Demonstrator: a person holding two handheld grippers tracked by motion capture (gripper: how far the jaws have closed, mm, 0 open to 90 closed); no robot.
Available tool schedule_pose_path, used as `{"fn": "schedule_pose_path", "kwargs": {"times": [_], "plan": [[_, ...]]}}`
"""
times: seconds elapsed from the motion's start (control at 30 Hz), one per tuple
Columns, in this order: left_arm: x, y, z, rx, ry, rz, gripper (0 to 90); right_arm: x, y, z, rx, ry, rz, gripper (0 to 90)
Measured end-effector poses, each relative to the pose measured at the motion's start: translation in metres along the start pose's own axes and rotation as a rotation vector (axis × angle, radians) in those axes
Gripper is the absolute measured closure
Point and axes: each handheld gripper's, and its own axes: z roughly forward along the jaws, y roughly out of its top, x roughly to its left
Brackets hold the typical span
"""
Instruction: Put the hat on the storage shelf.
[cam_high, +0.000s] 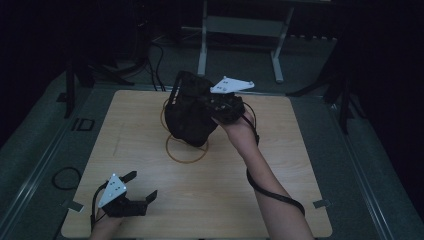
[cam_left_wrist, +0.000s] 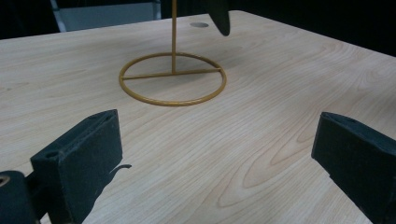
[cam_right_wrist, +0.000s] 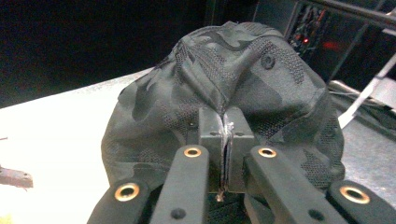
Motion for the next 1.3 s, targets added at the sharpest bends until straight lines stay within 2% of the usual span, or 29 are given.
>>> {"fn": "schedule_pose_path", "kwargs": {"times": [0.17,0.43,0.63,0.73,0.8,0.87,1.3], "plan": [[0.001,0.0,-0.001,-0.001,-0.006,-0.003,2.4,0.001,-0.002,0.014,0.024,0.013,0.016,88.5],[0.0,-0.001,0.0,0.002,-0.015,-0.001,2.4,0.002,-0.007,0.026,0.028,0.012,0.022,85.4],[-0.001,-0.002,0.002,0.009,-0.026,0.005,2.4,0.003,-0.007,0.032,0.026,0.029,0.038,70.4],[-0.001,-0.002,0.002,0.008,-0.028,0.003,2.4,0.003,-0.007,0.034,0.025,0.045,0.044,67.6],[-0.001,-0.002,0.002,0.007,-0.031,0.002,2.5,0.002,-0.005,0.034,0.034,0.075,0.062,57.3],[-0.002,-0.002,0.003,0.008,-0.028,0.004,2.5,0.003,-0.004,0.033,0.032,0.071,0.06,53.5],[-0.002,-0.002,0.003,0.005,-0.03,-0.002,2.5,-0.001,-0.008,0.018,0.017,0.065,0.05,38.8]]}}
